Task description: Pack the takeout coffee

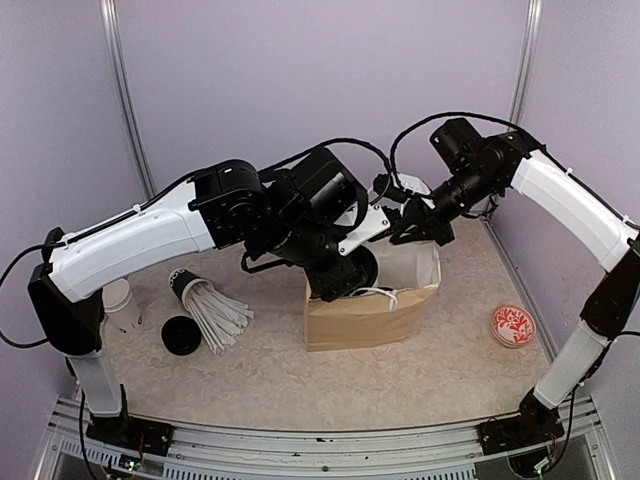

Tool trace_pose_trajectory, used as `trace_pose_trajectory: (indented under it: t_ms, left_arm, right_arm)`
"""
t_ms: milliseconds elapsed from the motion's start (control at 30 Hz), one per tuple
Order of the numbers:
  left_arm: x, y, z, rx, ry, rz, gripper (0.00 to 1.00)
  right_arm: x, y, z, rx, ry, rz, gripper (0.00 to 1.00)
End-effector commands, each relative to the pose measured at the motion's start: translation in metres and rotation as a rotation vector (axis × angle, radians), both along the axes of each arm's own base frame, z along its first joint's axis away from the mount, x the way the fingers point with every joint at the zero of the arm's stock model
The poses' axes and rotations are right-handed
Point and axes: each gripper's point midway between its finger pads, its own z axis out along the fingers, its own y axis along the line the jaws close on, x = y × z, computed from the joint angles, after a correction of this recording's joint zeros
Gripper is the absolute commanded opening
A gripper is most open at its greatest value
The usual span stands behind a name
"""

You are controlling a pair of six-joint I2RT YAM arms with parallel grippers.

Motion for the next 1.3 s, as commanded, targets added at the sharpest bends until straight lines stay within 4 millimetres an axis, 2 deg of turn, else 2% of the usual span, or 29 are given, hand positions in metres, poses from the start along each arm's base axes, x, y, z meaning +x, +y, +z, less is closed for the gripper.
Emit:
trace_pose_trajectory:
  t_ms: [0,100,167,367,567,733,833,933,1000,1100,1200,1267]
  left_arm:
    - [0.005,0.021,-0.008,0.091,-0.07,0.088,0.65]
    - [0.002,0.023,-0.009,0.091,-0.056,0.098,0.65]
    - [-0.002,0.023,-0.013,0.1,-0.051,0.099,0.65]
    - [-0.021,0.021,-0.014,0.121,-0.072,0.072,0.65]
    - [-0.031,0.029,-0.027,0.169,-0.073,0.088,0.65]
    - [-0.03,0.033,-0.029,0.198,-0.118,0.113,0.65]
    - [-0.032,0.035,-0.026,0.209,-0.156,0.12,0.65]
    - [-0.038,0.033,-0.021,0.216,-0.201,0.112,0.65]
    - [-0.045,0.033,-0.023,0.222,-0.205,0.094,0.65]
    - [-0.052,0.034,-0.032,0.252,-0.212,0.072,0.65]
    - [-0.059,0.035,-0.04,0.274,-0.211,0.056,0.65]
    - [-0.062,0.036,-0.043,0.283,-0.215,0.055,0.65]
  right_arm:
    - [-0.01,0.002,0.012,0.01,-0.013,0.008,0.0]
    - [-0.012,0.002,0.014,0.015,-0.012,0.011,0.0]
    - [-0.014,0.002,0.014,0.017,-0.005,0.014,0.04]
    - [-0.027,0.0,0.03,0.059,-0.024,0.043,0.3]
    - [-0.039,-0.004,0.058,0.115,-0.075,0.077,0.45]
    - [-0.04,-0.007,0.072,0.142,-0.113,0.08,0.49]
    - [-0.032,-0.012,0.074,0.15,-0.128,0.065,0.49]
    - [-0.011,-0.019,0.069,0.149,-0.141,0.011,0.5]
    - [0.004,-0.02,0.058,0.133,-0.124,-0.023,0.49]
    - [0.021,-0.018,0.032,0.092,-0.084,-0.06,0.49]
    - [0.033,-0.016,0.002,0.052,-0.059,-0.076,0.48]
    - [0.037,-0.015,-0.011,0.035,-0.047,-0.08,0.48]
